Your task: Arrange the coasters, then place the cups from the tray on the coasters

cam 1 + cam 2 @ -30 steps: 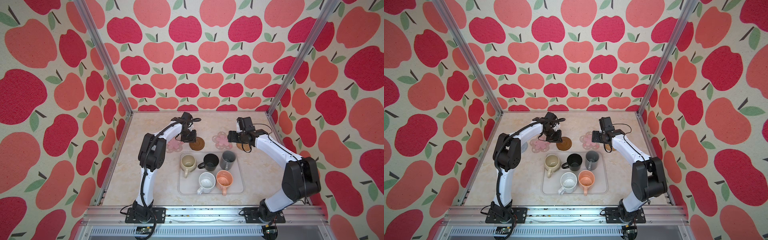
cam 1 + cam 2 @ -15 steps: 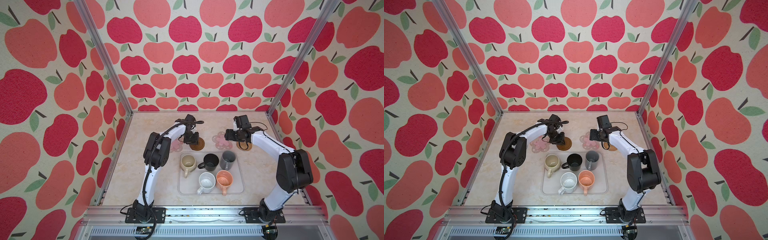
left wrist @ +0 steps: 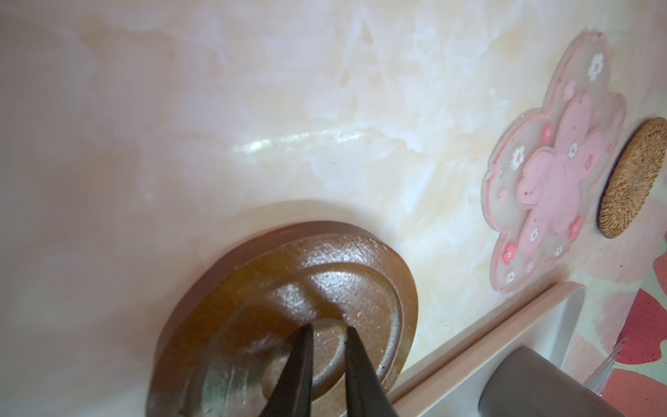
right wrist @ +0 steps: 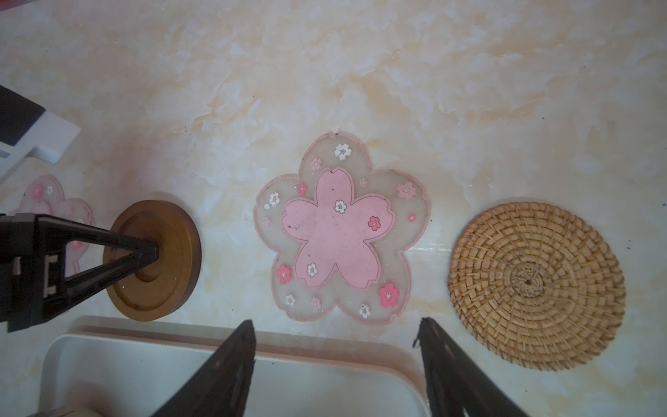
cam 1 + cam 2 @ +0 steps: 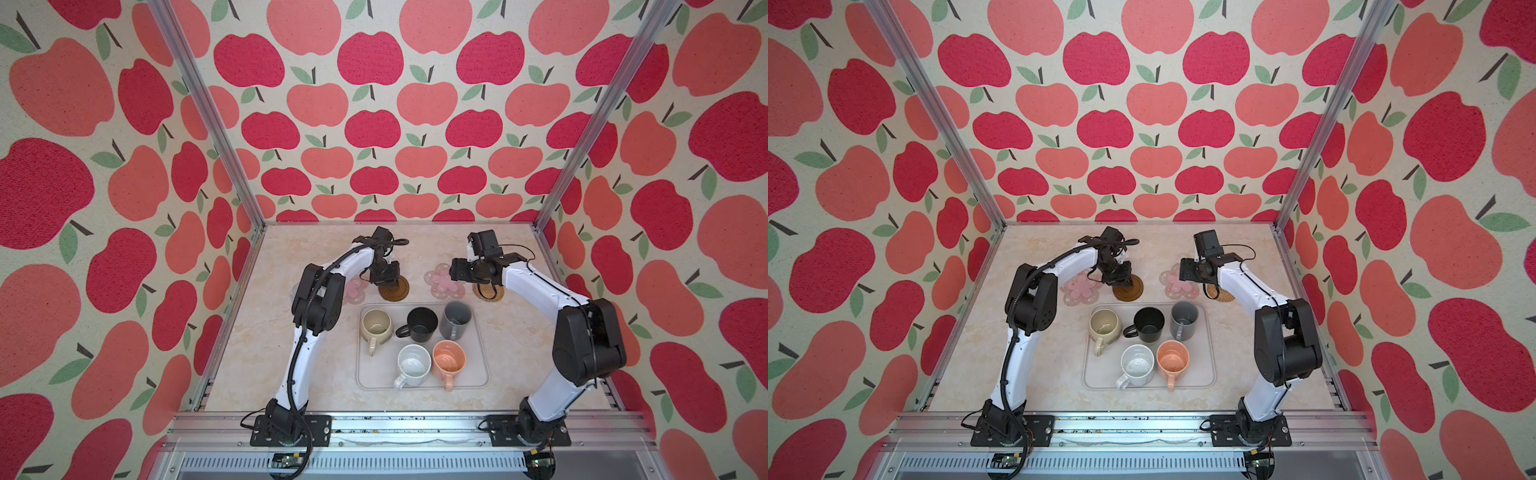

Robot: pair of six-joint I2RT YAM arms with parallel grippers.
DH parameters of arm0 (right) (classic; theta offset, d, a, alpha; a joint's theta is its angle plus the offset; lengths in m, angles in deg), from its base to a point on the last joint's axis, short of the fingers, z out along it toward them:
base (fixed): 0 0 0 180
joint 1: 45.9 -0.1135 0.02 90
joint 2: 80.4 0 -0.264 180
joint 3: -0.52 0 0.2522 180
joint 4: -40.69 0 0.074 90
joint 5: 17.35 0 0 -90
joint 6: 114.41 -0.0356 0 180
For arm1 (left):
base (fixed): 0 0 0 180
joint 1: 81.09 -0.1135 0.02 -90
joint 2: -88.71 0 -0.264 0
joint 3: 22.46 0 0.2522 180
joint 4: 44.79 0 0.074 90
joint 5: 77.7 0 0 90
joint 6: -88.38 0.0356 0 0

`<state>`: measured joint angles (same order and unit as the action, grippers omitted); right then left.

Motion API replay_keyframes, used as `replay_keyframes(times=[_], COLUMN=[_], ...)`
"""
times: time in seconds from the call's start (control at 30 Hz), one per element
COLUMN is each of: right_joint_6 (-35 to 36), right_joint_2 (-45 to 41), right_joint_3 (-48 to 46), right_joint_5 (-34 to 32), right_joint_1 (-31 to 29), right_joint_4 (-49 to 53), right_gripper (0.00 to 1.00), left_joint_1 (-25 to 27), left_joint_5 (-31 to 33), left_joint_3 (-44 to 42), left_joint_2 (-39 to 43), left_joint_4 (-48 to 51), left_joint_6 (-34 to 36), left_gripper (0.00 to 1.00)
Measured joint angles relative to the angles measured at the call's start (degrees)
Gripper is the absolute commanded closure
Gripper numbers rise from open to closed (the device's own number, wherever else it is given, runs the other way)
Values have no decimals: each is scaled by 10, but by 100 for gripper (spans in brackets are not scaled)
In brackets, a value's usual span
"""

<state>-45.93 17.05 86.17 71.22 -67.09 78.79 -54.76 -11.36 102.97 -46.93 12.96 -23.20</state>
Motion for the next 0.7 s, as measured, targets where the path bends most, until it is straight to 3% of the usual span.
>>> replay_keyframes(times=[0.4,0.7], right_joint_6=[0,-4], right_joint_2=[0,0], right_joint_3=[0,0], right_joint_5=[0,0], right_joint_1=[4,6], right_joint_4=[0,0], right_gripper=[26,26], left_joint_1=[0,-1], left_joint_5=[23,9], left_joint_3=[54,23], left_joint_2=[-28,-13], left_joint_4=[17,-7], left_joint_6=[0,0], left_gripper=[80,79])
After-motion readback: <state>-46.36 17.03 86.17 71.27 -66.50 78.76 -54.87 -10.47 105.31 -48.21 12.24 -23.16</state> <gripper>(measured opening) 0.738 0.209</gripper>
